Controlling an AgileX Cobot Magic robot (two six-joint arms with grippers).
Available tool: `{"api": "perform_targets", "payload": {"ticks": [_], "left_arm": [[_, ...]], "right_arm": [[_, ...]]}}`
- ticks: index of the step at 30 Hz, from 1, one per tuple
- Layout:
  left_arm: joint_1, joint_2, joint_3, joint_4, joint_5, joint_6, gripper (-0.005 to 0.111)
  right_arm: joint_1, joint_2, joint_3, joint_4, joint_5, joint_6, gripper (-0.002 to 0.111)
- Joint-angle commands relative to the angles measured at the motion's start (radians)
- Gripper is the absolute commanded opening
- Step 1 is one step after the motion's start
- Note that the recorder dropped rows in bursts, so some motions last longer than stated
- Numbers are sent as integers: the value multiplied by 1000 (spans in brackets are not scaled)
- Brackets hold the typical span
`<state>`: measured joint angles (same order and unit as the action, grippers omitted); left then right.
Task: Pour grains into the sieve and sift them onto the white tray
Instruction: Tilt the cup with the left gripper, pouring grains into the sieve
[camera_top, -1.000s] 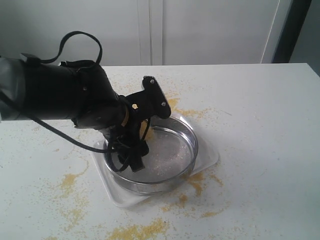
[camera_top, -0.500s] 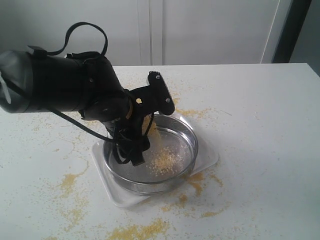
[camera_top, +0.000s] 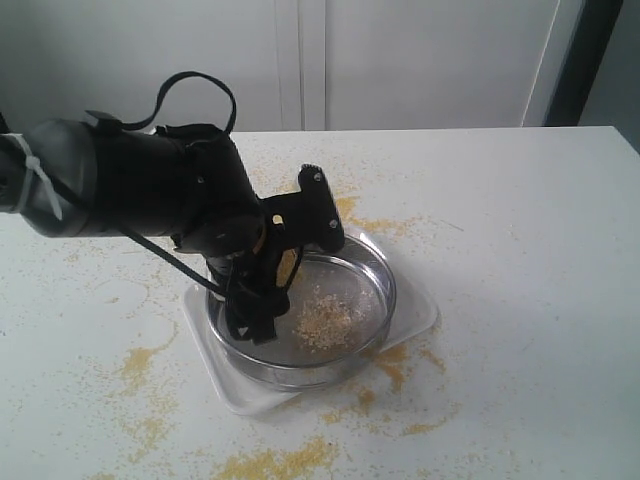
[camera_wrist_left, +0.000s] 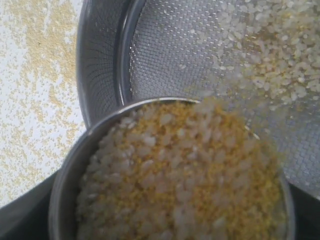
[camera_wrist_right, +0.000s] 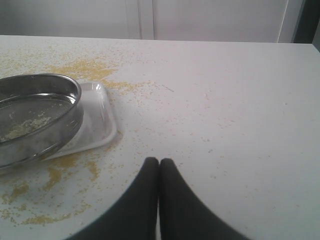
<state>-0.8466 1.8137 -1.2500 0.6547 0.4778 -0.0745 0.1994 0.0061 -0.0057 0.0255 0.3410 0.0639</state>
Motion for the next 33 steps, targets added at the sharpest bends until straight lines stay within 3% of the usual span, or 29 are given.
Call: {"api": "perform_targets", "payload": {"ticks": [1,33], "left_arm": [[-4,1,-10,44,4,-4,0],[-4,11,-32,107,17,57,0]], "right_arm": [[-5,-6,6,4,-6,1,0],[-5,-6,6,4,-6,1,0]]}}
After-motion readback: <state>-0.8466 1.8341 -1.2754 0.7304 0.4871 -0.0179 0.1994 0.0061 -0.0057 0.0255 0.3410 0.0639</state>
